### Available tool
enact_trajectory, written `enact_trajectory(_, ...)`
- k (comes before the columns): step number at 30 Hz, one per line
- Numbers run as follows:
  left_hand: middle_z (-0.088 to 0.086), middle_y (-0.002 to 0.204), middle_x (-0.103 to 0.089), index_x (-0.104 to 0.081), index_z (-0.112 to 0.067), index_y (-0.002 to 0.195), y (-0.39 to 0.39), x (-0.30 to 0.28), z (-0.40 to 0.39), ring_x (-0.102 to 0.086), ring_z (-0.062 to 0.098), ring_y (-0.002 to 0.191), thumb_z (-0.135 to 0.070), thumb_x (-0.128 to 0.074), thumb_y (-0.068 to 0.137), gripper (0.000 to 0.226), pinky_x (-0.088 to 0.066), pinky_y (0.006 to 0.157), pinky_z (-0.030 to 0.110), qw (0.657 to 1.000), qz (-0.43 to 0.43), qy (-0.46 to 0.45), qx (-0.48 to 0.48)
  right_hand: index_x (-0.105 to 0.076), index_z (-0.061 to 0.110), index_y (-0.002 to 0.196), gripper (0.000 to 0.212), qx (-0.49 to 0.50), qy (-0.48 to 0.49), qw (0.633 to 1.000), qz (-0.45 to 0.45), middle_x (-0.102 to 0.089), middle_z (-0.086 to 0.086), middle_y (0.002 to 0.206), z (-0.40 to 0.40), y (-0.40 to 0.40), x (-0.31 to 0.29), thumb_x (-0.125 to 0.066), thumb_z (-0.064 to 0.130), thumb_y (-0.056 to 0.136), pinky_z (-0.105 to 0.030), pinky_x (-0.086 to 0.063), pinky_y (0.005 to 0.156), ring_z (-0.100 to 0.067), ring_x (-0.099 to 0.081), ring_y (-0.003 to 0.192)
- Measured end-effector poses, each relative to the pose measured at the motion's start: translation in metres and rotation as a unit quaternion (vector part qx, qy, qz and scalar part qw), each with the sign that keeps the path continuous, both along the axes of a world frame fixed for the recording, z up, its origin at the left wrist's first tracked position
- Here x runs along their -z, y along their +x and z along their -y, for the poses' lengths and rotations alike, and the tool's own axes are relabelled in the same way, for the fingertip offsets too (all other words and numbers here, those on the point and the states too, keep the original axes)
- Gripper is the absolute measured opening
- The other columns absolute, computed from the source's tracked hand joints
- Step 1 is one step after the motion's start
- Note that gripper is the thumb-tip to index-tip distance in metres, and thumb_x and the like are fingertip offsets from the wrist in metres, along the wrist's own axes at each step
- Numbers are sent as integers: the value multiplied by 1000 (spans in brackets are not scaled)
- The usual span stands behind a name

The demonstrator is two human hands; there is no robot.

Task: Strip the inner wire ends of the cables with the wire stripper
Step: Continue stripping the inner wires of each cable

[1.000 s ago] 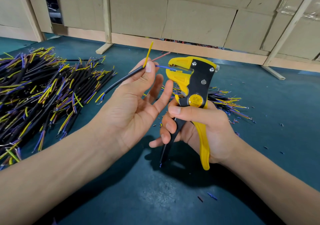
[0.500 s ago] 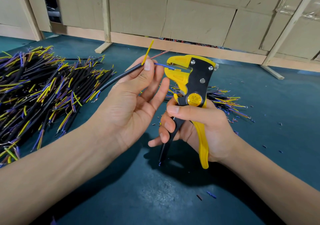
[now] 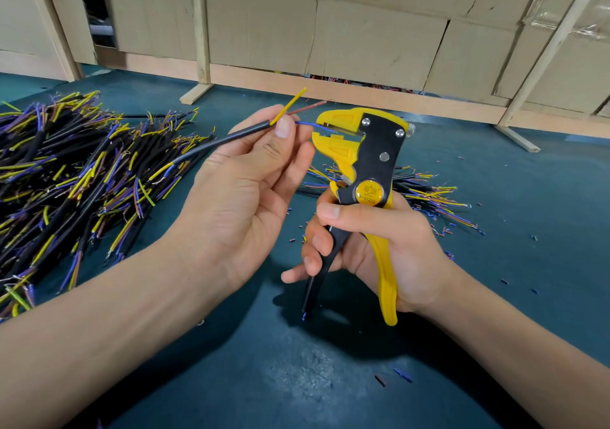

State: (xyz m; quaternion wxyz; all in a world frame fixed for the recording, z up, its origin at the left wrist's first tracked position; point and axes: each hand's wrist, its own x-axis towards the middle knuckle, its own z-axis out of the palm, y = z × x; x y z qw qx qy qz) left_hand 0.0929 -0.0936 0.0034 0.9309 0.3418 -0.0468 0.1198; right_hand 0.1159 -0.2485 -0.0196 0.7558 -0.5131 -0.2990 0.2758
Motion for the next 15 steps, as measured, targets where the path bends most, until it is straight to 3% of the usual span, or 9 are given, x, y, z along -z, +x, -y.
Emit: enact_trajectory(15, -1, 83, -73, -67, -9, 98, -2, 1, 3, -72, 8, 80, -6, -66, 82, 16, -57, 76, 19, 1000, -5, -15, 1, -59, 4, 74, 15, 2, 4, 1000, 2, -54, -14, 65, -1, 0, 0, -64, 10, 86, -60, -57, 73, -30, -58, 58)
